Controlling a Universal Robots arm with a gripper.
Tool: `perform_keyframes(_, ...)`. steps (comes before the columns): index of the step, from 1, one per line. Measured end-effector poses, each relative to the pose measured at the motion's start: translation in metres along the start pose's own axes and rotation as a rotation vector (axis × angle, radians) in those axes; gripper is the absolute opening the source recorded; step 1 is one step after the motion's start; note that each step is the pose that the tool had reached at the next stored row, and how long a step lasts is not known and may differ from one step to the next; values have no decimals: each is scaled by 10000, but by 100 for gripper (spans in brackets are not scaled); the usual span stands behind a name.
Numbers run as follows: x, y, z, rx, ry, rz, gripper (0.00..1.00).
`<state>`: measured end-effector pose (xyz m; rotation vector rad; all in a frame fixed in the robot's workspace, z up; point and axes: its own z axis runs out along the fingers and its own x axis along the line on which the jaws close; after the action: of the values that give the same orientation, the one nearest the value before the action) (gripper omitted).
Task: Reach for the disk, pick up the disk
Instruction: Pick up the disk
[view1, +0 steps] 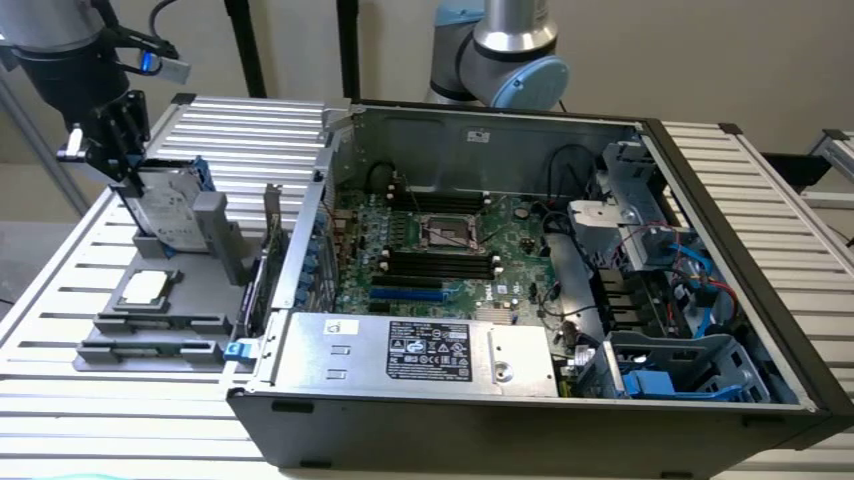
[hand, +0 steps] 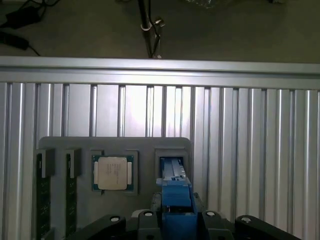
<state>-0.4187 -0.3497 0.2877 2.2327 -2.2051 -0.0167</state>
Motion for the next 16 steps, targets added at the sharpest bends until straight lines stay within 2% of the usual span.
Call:
perform_keyframes(5,-1,0,0,48,-51,0,33)
perform_keyframes(16,0,0,-1,50,-57,-1,33)
